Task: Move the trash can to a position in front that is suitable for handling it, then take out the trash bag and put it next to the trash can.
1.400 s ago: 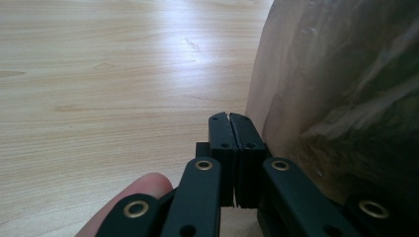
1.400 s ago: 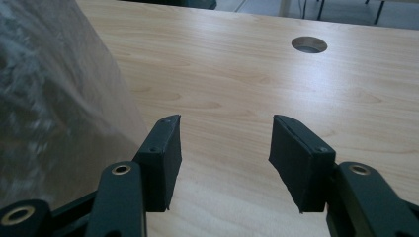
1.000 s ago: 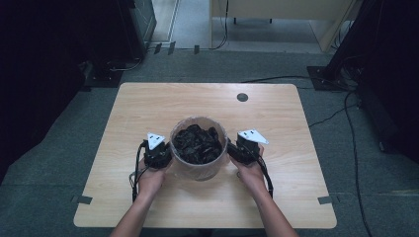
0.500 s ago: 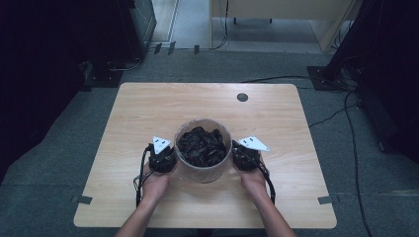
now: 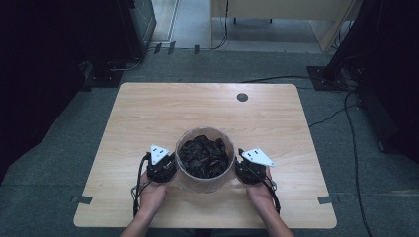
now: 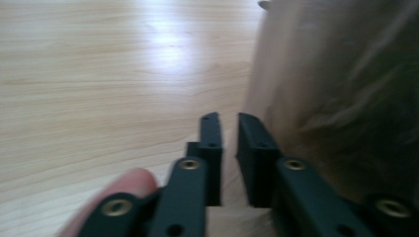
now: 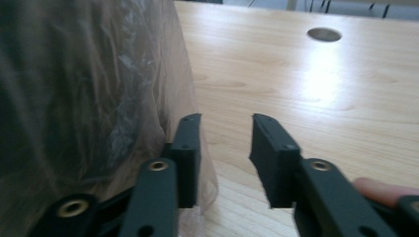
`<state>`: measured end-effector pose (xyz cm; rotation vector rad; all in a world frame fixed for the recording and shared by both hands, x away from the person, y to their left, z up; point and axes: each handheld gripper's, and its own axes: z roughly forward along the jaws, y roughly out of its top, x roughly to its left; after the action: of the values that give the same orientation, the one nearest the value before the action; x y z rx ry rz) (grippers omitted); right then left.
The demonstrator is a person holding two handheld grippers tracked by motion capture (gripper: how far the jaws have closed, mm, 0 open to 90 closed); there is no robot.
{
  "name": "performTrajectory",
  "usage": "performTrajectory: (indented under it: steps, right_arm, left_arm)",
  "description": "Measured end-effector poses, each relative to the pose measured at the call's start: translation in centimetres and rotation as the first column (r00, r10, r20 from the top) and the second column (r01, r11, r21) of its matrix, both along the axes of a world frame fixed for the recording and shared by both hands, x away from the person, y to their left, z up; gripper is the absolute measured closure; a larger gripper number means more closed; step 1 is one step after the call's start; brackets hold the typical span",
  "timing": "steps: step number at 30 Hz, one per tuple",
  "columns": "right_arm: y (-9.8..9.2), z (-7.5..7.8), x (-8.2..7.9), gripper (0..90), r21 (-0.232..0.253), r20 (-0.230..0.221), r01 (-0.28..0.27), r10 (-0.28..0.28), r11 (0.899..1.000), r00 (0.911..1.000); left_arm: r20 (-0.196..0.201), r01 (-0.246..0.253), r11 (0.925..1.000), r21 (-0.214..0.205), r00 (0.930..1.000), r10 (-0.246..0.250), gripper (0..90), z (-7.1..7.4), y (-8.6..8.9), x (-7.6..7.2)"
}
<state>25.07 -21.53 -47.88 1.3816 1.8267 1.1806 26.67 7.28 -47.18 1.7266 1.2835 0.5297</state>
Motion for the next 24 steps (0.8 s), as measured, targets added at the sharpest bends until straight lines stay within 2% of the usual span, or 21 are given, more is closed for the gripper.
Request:
performTrajectory:
  steps: [4,5,6,8,9,10,13,15,20,24]
  right_arm:
    - [-0.7,0.4,-0.6,54.3,-0.006,0.023,0.018,-0.018,1.0,0.9996]
    - [-0.9,0.4,-0.6,53.4,-0.009,0.026,0.028,-0.028,1.0,0.9993]
    - [-1.3,0.4,-0.6,52.8,0.01,0.018,0.048,-0.048,0.999,0.9987]
    - [-1.6,0.4,-0.6,52.2,0.023,0.011,0.053,-0.053,0.998,0.9985]
    - [-2.0,0.2,-0.7,51.6,0.043,0.002,0.065,-0.065,0.997,0.9979]
    - [-2.0,0.2,-0.7,51.6,0.043,0.002,0.065,-0.065,0.997,0.9979]
    - [-2.5,0.0,-0.8,50.9,0.049,-0.004,0.074,-0.074,0.996,0.9973]
    - [-2.5,0.1,-0.8,50.6,0.048,-0.004,0.076,-0.076,0.996,0.9971]
    - [-2.6,0.2,-1.0,49.6,0.051,0.002,0.081,-0.082,0.995,0.9967]
    - [-2.5,-0.1,-1.3,49.1,0.028,0.003,0.082,-0.082,0.996,0.9966]
  left_arm:
    - [0.001,-0.043,0.9979,-0.049,0.9991,0.043,65.3,-0.3,2.5,-0.4]
    - [-0.001,-0.049,0.9977,-0.047,0.9988,0.049,62.1,-0.5,2.9,-0.4]
    - [-0.011,-0.059,0.9974,-0.041,0.9982,0.059,57.9,-0.7,3.5,-0.5]
    - [-0.04,-0.082,0.9963,-0.028,0.996,0.08,56.0,-1.4,4.6,-0.7]
    - [-0.056,-0.091,0.9958,-0.012,0.9944,0.09,50.9,-1.8,5.1,-0.8]
    - [-0.07,-0.108,0.9942,-0.003,0.9917,0.107,50.9,-2.3,5.5,-0.9]
    - [-0.111,-0.113,0.9936,0.006,0.9874,0.113,48.9,-3.4,6.4,-1.4]
    - [-0.117,-0.107,0.9942,0.012,0.9873,0.108,48.7,-3.5,6.3,-1.5]
    - [-0.135,-0.058,0.9964,0.061,0.9887,0.066,43.6,-4.1,5.2,-2.2]
    - [-0.132,-0.019,0.9942,0.106,0.9906,0.033,42.1,-4.6,4.3,-2.6]
